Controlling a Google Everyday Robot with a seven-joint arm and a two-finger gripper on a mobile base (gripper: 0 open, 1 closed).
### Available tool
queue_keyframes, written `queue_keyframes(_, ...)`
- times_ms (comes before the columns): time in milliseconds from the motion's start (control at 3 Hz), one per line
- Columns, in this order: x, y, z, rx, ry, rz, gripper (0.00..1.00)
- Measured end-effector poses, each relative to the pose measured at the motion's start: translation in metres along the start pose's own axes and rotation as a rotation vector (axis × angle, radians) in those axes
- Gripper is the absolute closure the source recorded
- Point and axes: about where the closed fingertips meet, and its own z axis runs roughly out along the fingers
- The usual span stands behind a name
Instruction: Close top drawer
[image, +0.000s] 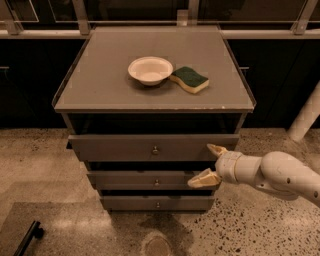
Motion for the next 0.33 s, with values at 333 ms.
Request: queue_keyframes(333,0.0,0.0,0.0,0.0,0.0,0.0,0.0)
